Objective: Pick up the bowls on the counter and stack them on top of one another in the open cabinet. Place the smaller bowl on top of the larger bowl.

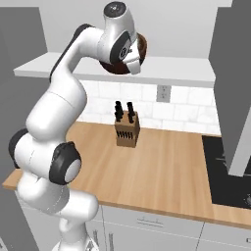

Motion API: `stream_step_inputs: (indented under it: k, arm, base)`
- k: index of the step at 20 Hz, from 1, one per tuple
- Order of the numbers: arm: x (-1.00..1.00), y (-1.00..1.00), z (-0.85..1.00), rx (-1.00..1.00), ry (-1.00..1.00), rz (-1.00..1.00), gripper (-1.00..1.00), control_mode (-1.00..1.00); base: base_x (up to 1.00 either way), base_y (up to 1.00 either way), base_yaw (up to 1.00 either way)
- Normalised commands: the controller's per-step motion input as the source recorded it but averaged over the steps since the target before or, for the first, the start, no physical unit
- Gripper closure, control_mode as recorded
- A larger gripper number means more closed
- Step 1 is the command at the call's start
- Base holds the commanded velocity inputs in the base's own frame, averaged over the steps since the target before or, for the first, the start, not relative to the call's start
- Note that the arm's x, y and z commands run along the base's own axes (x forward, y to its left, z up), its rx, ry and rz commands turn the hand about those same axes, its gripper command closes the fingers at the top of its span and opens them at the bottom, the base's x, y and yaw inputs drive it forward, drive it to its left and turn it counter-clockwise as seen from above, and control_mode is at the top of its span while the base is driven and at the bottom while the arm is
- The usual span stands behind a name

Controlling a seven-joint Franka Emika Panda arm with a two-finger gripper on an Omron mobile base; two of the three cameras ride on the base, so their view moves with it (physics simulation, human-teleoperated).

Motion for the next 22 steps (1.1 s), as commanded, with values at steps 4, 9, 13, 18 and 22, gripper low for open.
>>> stream_step_inputs:
  k: [4,9,13,18,22]
  arm:
    - [0.88,0.23,0.02,0.00,0.04,-0.15,-1.00,-1.00]
    - [-0.32,-0.04,-0.16,0.00,-0.05,-0.01,-1.00,-1.00]
    - [-1.00,-0.16,-0.64,0.02,-0.32,0.00,-1.00,-1.00]
    - [-1.00,-0.11,-0.95,0.01,-0.40,0.00,-1.00,-1.00]
    - [-1.00,-0.06,-1.00,-0.06,-0.15,0.00,-1.00,-1.00]
  base:
    - [0.00,0.00,0.00]
    - [0.00,0.00,0.00]
    - [0.00,0.00,0.00]
    - [0.00,0.00,0.00]
    - [0.00,0.00,0.00]
